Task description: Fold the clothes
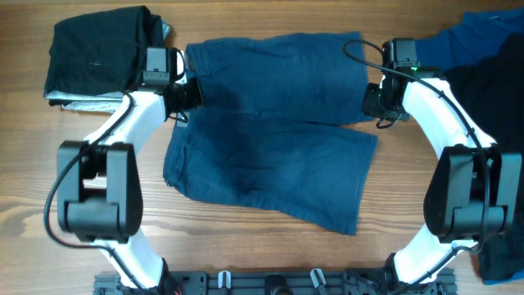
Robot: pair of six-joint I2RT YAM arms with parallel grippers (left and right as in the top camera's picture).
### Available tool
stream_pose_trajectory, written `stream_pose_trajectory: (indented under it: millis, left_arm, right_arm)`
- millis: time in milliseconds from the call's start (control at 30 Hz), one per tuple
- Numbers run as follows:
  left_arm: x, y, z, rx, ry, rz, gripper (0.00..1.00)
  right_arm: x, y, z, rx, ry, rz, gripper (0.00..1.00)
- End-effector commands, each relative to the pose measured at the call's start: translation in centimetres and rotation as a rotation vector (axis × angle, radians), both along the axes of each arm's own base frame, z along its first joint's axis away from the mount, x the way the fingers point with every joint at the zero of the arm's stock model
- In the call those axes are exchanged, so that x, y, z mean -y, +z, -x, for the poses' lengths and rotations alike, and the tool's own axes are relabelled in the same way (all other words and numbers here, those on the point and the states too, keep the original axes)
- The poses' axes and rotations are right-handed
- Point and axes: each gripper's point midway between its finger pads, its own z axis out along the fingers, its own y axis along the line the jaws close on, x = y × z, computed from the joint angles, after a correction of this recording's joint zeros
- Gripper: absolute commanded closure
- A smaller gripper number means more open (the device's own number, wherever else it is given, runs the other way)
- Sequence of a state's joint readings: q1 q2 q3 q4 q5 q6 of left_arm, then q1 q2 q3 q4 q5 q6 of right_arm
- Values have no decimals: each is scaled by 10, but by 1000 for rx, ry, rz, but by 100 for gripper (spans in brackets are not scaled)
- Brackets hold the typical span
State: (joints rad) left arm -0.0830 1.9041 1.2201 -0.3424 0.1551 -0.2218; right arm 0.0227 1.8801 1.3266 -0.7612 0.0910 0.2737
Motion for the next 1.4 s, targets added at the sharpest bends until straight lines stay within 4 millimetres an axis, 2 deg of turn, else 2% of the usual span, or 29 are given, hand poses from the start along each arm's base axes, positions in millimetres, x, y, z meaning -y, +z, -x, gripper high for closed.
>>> stream_pose_trajectory:
  millis: [0, 167, 233, 600, 700, 800, 1100, 1367]
  left_arm:
    - [-5, 19, -1, 40, 11, -28, 96]
    - [-5, 1, 17, -50, -22, -45, 79]
    - [3, -11, 25, -94, -88, -25, 73]
    - [3, -44, 26, -142, -109, -35, 71]
    - [3, -48, 24, -139, -109, -35, 71]
    - [4, -47, 23, -133, -111, -36, 65]
    - [4, -63, 26, -166, -114, -35, 70]
    - [5, -62, 26, -164, -115, -32, 83]
  right_arm:
    - [3, -3, 0, -11, 7, 24, 83]
    - [3, -4, 1, -19, 7, 24, 83]
    - [3, -4, 2, -22, 7, 24, 83]
    - [3, -4, 2, -23, 7, 24, 83]
    - [3, -4, 2, -23, 7, 24, 83]
    - [3, -4, 2, -23, 7, 24, 83]
    - [3, -4, 2, -23, 8, 24, 83]
    - [3, -4, 3, -26, 8, 24, 83]
